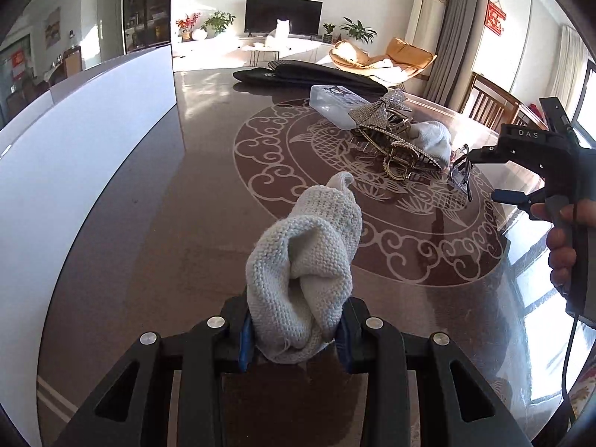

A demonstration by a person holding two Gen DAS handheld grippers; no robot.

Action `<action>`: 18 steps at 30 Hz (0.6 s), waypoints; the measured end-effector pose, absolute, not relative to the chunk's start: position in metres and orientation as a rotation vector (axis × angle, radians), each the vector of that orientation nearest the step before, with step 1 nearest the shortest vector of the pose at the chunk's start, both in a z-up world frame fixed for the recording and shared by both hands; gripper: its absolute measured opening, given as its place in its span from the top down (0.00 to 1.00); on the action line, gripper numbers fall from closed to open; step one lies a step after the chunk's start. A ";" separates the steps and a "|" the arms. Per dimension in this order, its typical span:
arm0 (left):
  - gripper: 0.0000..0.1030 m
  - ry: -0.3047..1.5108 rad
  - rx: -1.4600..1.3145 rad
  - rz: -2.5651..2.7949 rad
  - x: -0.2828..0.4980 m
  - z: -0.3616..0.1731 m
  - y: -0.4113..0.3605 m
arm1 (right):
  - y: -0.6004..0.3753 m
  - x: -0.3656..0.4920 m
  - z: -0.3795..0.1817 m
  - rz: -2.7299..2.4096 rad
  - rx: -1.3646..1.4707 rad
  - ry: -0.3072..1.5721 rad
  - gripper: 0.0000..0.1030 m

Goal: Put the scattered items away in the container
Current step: 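Grasp the black glasses with the right gripper while the left holds the glove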

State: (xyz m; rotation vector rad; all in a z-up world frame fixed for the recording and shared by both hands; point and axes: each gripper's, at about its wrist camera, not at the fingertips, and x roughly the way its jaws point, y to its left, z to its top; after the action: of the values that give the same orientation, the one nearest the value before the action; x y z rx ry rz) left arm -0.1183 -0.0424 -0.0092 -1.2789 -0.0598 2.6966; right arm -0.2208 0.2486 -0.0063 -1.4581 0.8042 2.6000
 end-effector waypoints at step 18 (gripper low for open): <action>0.65 -0.073 -1.277 2.693 -0.119 -0.009 -0.044 | 0.198 -0.151 -0.003 2.908 -1.510 0.050 0.81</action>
State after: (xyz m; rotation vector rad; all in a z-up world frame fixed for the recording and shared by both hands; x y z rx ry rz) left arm -0.1195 -0.0444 -0.0094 -1.2773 -0.0730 2.6929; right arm -0.1508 0.1984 -0.0026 -1.5098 0.0499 2.9080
